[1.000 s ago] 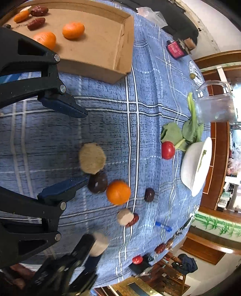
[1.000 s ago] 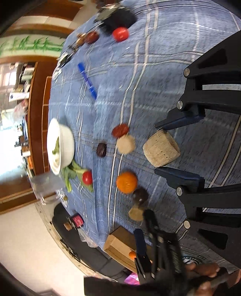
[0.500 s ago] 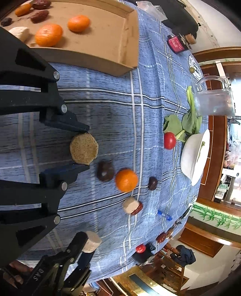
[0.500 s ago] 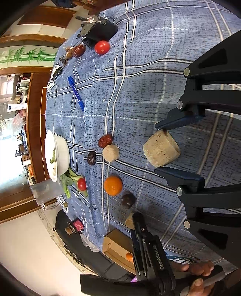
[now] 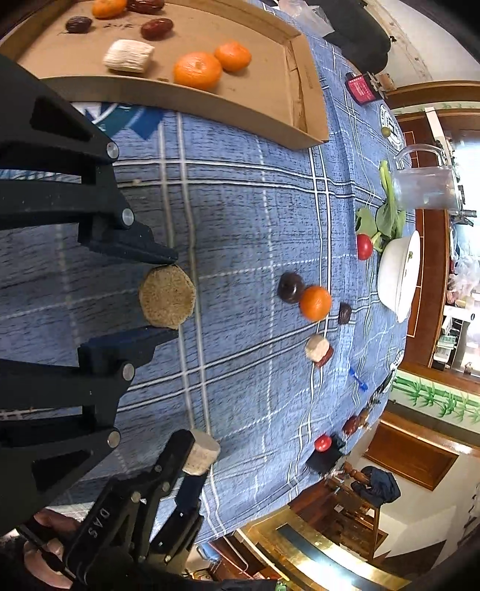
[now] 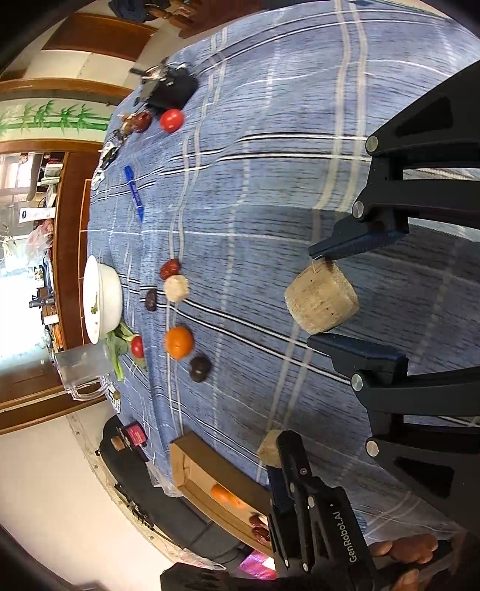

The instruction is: Organize fruits

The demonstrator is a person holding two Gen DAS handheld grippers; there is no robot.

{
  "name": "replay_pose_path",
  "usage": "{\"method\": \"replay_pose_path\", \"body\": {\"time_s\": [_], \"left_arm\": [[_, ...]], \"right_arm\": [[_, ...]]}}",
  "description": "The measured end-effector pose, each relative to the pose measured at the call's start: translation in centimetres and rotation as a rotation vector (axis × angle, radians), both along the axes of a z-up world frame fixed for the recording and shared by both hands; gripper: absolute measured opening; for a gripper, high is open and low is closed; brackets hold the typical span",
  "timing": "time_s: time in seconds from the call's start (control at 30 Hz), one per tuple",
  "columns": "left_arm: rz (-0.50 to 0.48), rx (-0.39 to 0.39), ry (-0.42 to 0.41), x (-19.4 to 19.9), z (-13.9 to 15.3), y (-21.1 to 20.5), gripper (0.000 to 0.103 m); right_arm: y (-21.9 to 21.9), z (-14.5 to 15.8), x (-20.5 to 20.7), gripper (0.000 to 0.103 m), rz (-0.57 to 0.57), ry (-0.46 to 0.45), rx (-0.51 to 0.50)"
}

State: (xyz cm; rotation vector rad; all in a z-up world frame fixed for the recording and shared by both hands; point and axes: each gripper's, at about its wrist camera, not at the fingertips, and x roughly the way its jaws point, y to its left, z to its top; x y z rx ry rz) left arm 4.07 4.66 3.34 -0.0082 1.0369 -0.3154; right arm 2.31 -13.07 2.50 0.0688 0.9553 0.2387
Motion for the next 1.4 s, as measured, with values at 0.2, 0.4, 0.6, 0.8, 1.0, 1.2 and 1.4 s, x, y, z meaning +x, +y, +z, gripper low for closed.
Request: {"method": "replay_pose_path", "body": {"time_s": [0.2, 0.4, 0.6, 0.8, 1.0, 1.2, 1.4], "left_arm": [[-0.006, 0.000, -0.020, -1.5, 0.9, 0.4, 0.033], [-0.005, -0.011, -0.057, -2.5, 2.4, 1.4, 0.033], [0.010, -0.020, -0.036, -2.3, 2.4, 3.0, 0.033], [0.017, -0.054, 0.060, -1.7, 0.0, 4.5, 0.033], [-0.089, 0.017, 0.039, -2.2, -0.5, 0.9, 0.051], [-0.110, 0.115, 0.017, -1.2, -1.7, -1.6, 0.053], [-0.114, 0.151, -0.021, -0.9, -2.3, -1.8, 0.055]], "right_arm": [[0.5, 0.0, -1.7, 0.044, -0.015, 0.011, -0.008], [1.7, 0.7, -2.0, 0.044, -0.009, 0.001, -0.010], [3.6, 1.2, -1.8, 0.044, 0.017, -0.007, -0.026], [3.8, 0.6, -2.1, 0.044, 0.016, 0.013, -0.045], [2.9, -0.5, -2.3, 0.045, -0.001, 0.041, -0.037], [2.2, -0.9, -2.5, 0.045, 0.006, 0.050, -0.013], [2.3, -1.2, -2.8, 0.046, 0.032, 0.044, -0.009]]}}
